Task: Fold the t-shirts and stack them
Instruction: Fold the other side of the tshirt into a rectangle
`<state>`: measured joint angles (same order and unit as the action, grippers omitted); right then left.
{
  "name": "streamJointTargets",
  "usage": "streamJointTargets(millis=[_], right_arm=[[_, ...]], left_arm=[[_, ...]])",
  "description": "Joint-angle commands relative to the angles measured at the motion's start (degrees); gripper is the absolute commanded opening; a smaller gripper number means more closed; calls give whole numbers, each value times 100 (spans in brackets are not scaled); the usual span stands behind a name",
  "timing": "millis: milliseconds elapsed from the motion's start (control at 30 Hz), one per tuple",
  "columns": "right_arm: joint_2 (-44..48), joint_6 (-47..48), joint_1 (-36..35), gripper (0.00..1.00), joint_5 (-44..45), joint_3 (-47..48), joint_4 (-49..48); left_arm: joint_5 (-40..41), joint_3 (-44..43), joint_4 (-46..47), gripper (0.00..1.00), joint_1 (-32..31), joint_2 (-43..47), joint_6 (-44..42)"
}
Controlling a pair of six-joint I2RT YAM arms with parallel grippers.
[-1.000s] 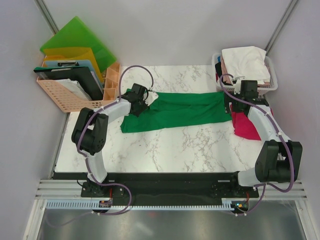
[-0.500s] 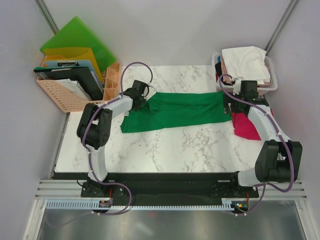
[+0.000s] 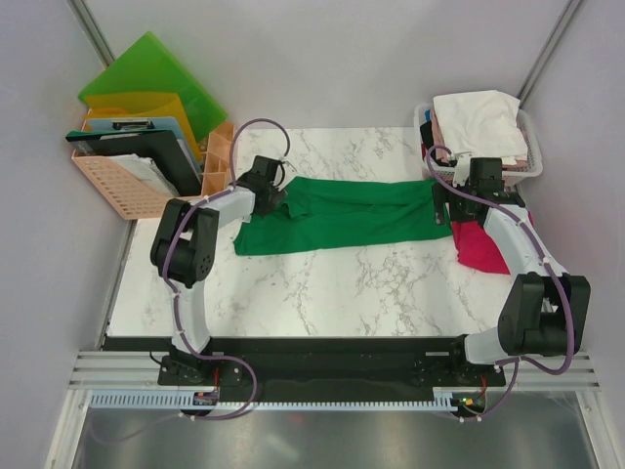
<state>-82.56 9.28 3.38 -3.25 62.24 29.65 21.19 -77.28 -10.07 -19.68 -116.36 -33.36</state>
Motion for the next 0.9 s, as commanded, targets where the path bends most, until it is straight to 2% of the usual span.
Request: streamJointTargets(millis=[0,200,367,500,700,867], right_arm=[[4,74,23,91,-124,-54,-3],[-93,83,23,90,-124,-36,-3],[-84,92,23,91,-124,-45,-3],[-84,92,23,90,-132,-45,-3],[-32,109,23,91,-115,-63,-3],[-32,118,23,91,-168,-71,-3]], left_arm=[[-34,159,146,79,35,481,-13],[-1423,502,-768,79,-88,1554,664],[-1451,1021,-874,79,-667,1923,542],[-1758,1101,-1094,79,-888,1705,533],[-1592,662,-1191,78,-906,984,524],[-1478,249,-1200,78,-897,790,524]])
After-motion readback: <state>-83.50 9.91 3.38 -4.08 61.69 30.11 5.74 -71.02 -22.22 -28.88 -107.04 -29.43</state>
